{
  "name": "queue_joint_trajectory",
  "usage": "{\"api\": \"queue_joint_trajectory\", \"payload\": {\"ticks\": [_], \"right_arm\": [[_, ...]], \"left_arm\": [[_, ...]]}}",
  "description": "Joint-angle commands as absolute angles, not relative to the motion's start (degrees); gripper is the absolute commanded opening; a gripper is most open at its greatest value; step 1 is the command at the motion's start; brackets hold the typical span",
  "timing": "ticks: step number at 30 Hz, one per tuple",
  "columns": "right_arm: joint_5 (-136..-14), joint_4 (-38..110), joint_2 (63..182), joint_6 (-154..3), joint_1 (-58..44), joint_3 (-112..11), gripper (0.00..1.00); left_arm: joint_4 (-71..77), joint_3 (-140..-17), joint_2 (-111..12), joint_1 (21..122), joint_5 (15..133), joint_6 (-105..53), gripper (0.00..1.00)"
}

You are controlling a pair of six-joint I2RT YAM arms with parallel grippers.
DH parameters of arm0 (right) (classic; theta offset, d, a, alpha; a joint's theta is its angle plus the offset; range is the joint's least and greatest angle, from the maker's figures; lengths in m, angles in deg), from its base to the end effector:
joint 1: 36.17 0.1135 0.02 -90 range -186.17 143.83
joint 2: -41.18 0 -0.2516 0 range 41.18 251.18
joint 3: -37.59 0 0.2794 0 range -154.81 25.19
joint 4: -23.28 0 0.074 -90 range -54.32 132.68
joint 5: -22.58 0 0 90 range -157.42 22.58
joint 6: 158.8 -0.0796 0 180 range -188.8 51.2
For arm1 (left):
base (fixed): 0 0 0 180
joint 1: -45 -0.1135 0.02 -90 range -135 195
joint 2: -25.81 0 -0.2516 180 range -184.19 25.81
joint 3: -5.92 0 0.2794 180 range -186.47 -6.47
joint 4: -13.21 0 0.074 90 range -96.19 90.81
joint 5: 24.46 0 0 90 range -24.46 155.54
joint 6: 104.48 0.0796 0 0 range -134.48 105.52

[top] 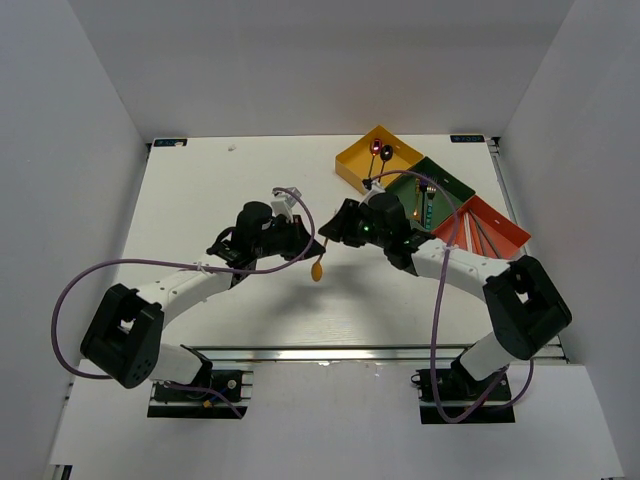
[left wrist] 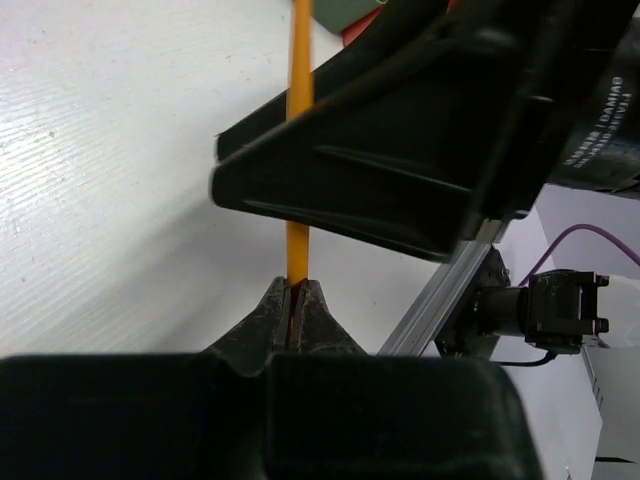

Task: Sort the eating utensils into containers

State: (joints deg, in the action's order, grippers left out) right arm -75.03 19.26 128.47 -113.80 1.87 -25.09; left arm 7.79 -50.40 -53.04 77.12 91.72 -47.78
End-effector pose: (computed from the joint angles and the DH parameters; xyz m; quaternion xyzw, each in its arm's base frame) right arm 0.3127 0.2580 0.1947 0.0121 0.8211 0.4174 0.3892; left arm 0.2844 -0.2200 0.1851 0.1081 0.8358 -0.4346 0.3175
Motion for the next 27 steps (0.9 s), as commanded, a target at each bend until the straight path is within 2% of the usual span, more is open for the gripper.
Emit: {"api": "queue_joint_trajectory", "payload": {"ticks": [1, 2, 3, 4, 5, 6, 9, 13, 19, 23, 27], "right_arm": [[-74.0, 16.8, 130.1, -114.4, 2.7, -28.9, 0.41], [-74.9, 16.5, 130.7, -114.4, 2.6, -29.2, 0.28], [-75.2, 16.2, 130.8, -114.5, 2.6, -29.4, 0.0], [-74.8, 15.8, 130.8, -114.4, 2.6, -29.6, 0.0], [-74.5, 15.7, 130.9, -114.3, 2.6, -29.8, 0.0], [-73.8, 16.1, 131.1, -113.7, 2.4, -30.3, 0.0], [-70.0, 20.4, 133.5, -108.6, 0.0, -35.3, 0.0], [-68.6, 24.5, 141.6, -98.8, -8.7, -45.6, 0.0], [-70.4, 32.4, 153.9, -87.8, -18.0, -70.0, 0.0], [-73.4, 33.1, 162.9, -82.8, -21.2, -83.1, 0.0], [-72.7, 34.8, 170.6, -76.7, -22.1, -93.2, 0.0]], "left_arm": [[10.5, -50.7, -51.8, 77.5, 93.7, -48.0, 0.0], [10.0, -50.8, -51.9, 77.5, 93.4, -47.8, 0.02], [9.5, -51.0, -52.0, 77.5, 92.8, -47.5, 0.1], [7.9, -51.9, -52.0, 77.5, 90.6, -47.1, 0.25], [7.1, -52.4, -51.9, 77.5, 89.4, -47.1, 0.63], [5.7, -53.1, -51.8, 77.5, 87.6, -47.1, 0.96], [-6.8, -58.7, -51.9, 77.5, 76.8, -45.6, 0.98], [-25.3, -65.2, -47.6, 77.5, 59.1, -42.8, 0.98], [-30.9, -61.7, -35.8, 77.5, 55.2, -34.9, 0.98], [-26.1, -50.8, -27.3, 77.5, 52.7, -34.7, 0.98], [-26.6, -50.4, -27.6, 77.5, 51.2, -35.0, 0.98]]}}
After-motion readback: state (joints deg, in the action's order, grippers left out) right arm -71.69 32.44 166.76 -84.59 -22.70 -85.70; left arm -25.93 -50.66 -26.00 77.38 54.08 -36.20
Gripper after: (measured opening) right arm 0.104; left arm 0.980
